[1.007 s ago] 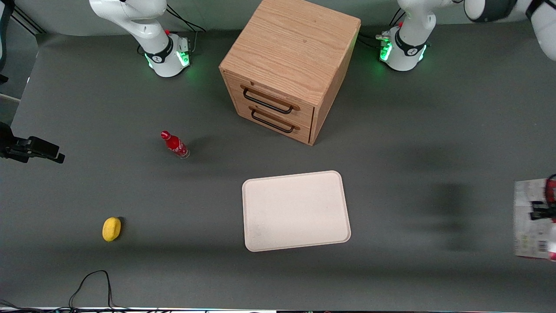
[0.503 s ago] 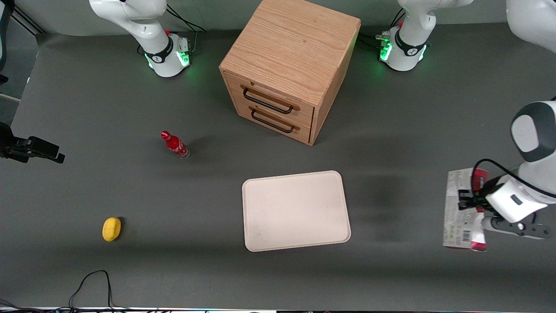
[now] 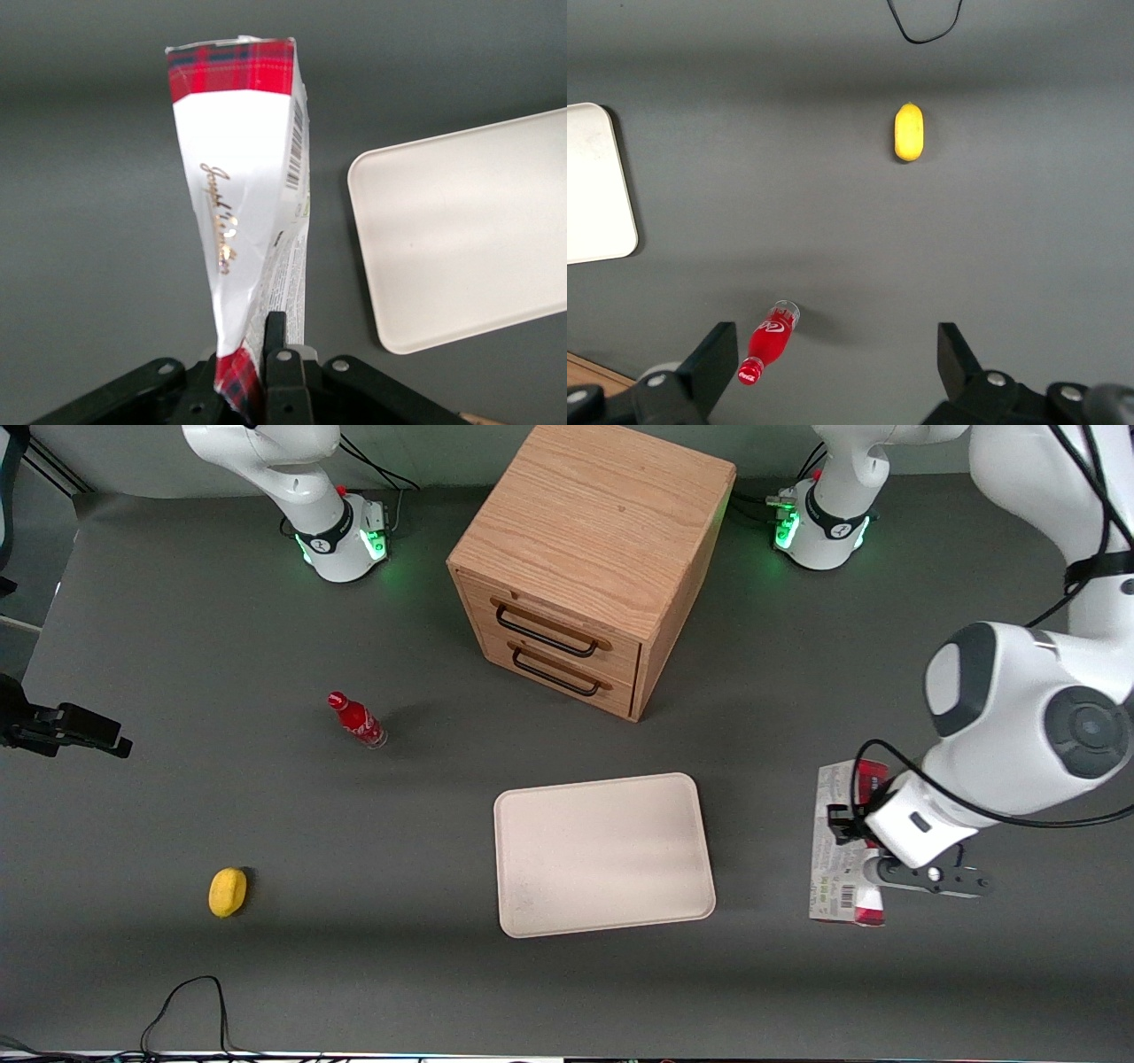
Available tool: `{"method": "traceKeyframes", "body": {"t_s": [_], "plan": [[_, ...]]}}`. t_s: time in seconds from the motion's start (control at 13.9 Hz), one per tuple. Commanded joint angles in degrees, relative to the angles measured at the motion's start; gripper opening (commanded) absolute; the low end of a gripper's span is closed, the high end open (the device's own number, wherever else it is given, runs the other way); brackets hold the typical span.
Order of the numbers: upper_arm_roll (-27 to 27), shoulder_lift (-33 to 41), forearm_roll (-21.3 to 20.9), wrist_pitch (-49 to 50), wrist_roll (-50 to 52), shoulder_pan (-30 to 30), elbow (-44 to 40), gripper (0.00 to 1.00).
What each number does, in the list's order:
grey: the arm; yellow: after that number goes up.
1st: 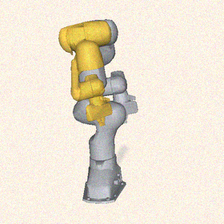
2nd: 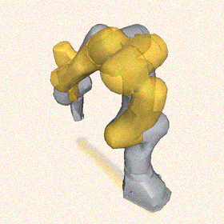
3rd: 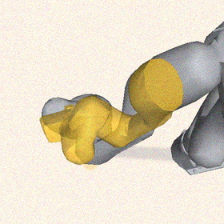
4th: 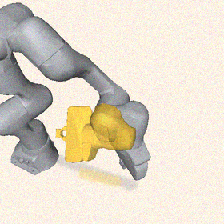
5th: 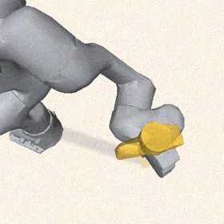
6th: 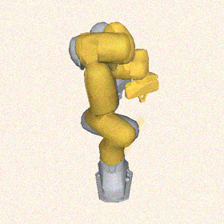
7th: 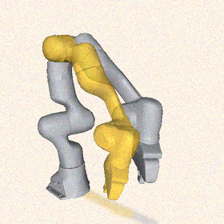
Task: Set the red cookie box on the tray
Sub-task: 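Carry the held cookie box over the white tray with the left gripper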
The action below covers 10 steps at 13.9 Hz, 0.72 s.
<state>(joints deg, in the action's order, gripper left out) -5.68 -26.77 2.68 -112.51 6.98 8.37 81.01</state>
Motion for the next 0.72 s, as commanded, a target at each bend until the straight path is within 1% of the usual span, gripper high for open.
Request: {"method": "traceKeyframes", "body": {"t_s": [0.0,0.22,0.43,0.65], "plan": [[-1.4,-1.9,-3.6,-4.6,5.8,2.4,0.7,0.0],[-2.3,-5.4,-7.6,-8.7,11.3,4.9,0.5,0.0],[-2.3,-8.5,-8.9,-10.0,11.8,7.0,-0.1,0.0],[-2.2,-12.3,-10.2,-14.5,14.7,9.1,-0.2,0.0]]}}
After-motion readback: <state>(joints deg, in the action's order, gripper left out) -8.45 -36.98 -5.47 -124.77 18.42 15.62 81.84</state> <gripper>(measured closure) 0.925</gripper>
